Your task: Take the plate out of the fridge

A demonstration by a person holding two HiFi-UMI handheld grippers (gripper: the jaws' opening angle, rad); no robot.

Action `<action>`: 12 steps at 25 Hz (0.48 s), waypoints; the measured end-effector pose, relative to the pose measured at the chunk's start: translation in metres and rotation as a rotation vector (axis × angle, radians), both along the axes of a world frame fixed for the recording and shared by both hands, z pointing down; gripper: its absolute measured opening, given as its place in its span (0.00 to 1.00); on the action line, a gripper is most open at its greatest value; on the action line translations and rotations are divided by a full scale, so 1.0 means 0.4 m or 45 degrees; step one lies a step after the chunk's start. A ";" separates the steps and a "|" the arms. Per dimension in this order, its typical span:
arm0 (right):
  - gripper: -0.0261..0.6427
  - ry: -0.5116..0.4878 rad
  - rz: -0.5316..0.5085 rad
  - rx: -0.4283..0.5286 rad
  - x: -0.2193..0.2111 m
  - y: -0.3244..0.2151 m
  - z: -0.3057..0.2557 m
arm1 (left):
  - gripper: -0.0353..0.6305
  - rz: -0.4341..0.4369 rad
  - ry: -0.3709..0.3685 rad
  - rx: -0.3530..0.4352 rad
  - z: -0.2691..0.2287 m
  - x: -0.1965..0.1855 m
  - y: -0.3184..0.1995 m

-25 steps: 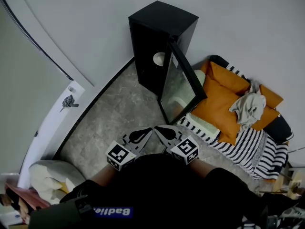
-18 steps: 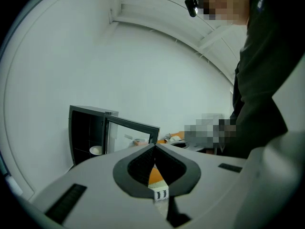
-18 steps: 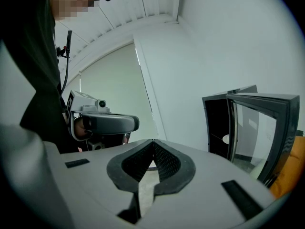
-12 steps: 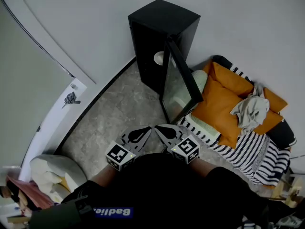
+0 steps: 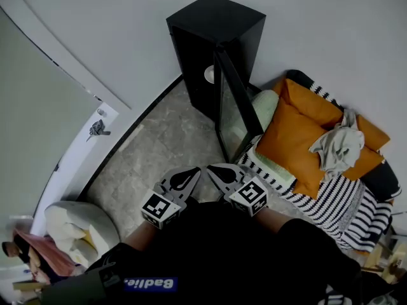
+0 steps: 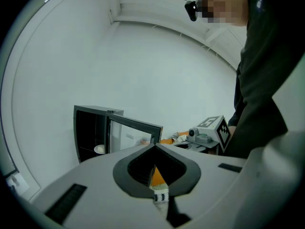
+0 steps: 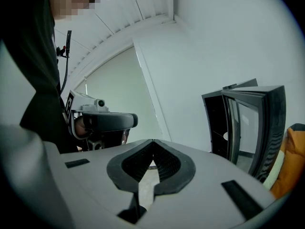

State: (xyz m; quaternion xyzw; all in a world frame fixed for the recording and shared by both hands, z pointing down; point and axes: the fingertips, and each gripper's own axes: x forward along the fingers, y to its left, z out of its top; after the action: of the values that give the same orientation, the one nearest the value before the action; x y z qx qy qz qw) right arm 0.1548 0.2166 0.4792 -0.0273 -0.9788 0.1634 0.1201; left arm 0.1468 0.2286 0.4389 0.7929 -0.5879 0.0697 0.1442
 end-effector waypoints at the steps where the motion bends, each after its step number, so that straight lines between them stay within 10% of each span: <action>1: 0.06 -0.003 -0.004 -0.002 -0.001 -0.003 0.000 | 0.06 -0.003 -0.003 -0.002 0.000 -0.001 -0.003; 12: 0.06 0.022 0.009 0.033 -0.048 -0.054 0.016 | 0.06 0.027 0.009 0.007 0.019 -0.053 -0.058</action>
State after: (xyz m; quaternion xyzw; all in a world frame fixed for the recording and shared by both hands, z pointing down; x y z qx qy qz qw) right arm 0.1358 0.1951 0.4856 -0.0209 -0.9799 0.1512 0.1283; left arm 0.1255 0.2056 0.4465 0.7997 -0.5792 0.0666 0.1433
